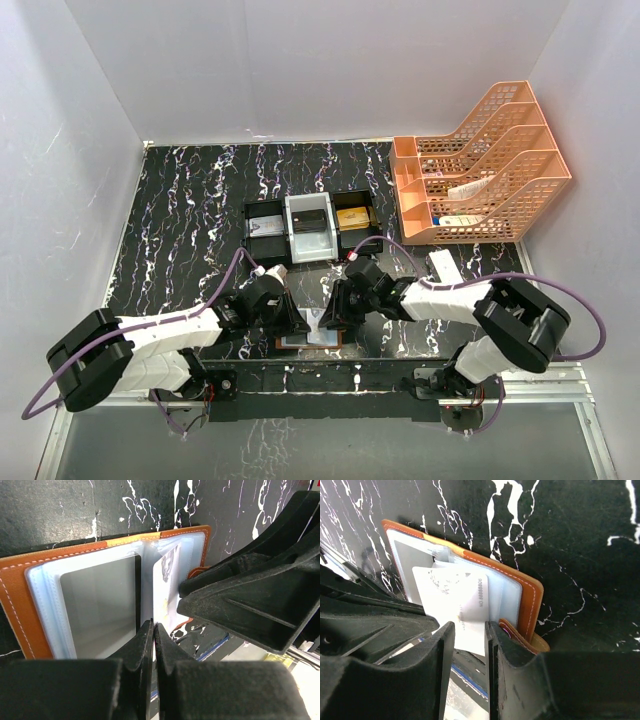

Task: Take the credit cards out of the card holder

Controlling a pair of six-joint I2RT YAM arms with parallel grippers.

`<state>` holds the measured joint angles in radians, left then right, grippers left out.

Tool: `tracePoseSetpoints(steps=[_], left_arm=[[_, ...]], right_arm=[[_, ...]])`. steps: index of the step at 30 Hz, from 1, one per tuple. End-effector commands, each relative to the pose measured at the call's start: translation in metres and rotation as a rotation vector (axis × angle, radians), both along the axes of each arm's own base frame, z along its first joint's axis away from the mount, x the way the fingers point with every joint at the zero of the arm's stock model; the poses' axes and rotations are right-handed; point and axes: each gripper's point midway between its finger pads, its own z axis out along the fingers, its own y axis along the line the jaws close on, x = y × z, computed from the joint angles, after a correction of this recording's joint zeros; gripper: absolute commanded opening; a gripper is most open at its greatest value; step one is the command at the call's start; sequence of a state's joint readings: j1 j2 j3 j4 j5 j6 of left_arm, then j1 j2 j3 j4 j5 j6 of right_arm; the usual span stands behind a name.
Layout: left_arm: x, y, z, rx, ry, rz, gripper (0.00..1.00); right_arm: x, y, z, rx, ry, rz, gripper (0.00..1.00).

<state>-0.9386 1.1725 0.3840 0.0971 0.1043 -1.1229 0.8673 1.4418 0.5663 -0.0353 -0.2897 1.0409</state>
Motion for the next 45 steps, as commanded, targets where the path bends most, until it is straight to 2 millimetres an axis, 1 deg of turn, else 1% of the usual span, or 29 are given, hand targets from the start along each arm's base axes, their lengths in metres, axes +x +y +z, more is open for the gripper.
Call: tracePoseSetpoints(steps=[1, 3, 7, 11, 16, 19, 26, 28, 30, 33, 35, 38, 42, 45], left_arm=[[0.005, -0.002, 0.014, -0.006, -0.031, -0.010, 0.00], [0.005, -0.001, 0.015, -0.002, -0.033, -0.010, 0.00], [0.006, 0.002, 0.018, 0.004, -0.043, -0.003, 0.00], [0.006, 0.005, 0.020, 0.017, -0.050, 0.004, 0.00], [0.005, 0.008, 0.020, 0.023, -0.050, 0.006, 0.00], [0.005, 0.006, 0.020, 0.012, -0.052, 0.004, 0.00], [0.005, 0.002, 0.019, 0.003, -0.046, -0.006, 0.02], [0.005, 0.002, 0.019, 0.001, -0.045, -0.005, 0.03], [0.005, 0.001, 0.019, -0.002, -0.045, -0.004, 0.03], [0.006, 0.001, 0.020, -0.007, -0.048, -0.003, 0.05], [0.006, 0.000, 0.020, -0.011, -0.047, -0.004, 0.07], [0.005, -0.003, 0.020, -0.023, -0.046, -0.011, 0.13], [0.003, -0.010, 0.017, -0.045, -0.031, -0.033, 0.18], [0.003, -0.014, 0.018, -0.061, -0.027, -0.041, 0.16]], right_arm=[[0.006, -0.004, -0.007, -0.056, -0.015, 0.009, 0.30], [0.006, -0.013, -0.015, -0.117, -0.019, 0.010, 0.30], [0.007, -0.019, -0.020, -0.162, -0.025, 0.013, 0.29], [0.008, -0.020, -0.022, -0.170, -0.026, 0.006, 0.29], [0.010, -0.016, -0.019, -0.157, -0.031, 0.009, 0.28], [0.011, -0.007, -0.007, -0.101, -0.047, 0.026, 0.28], [0.018, 0.025, 0.046, 0.099, -0.126, 0.084, 0.32], [0.018, 0.032, 0.053, 0.140, -0.126, 0.098, 0.33], [0.018, 0.035, 0.049, 0.144, -0.112, 0.095, 0.33], [0.016, 0.032, 0.029, 0.100, -0.059, 0.079, 0.34], [0.013, 0.026, 0.012, 0.054, -0.021, 0.063, 0.33], [0.009, 0.014, -0.006, 0.003, 0.004, 0.036, 0.30], [0.005, 0.007, -0.014, -0.020, 0.013, 0.026, 0.28], [0.004, 0.004, -0.015, -0.030, 0.013, 0.018, 0.28]])
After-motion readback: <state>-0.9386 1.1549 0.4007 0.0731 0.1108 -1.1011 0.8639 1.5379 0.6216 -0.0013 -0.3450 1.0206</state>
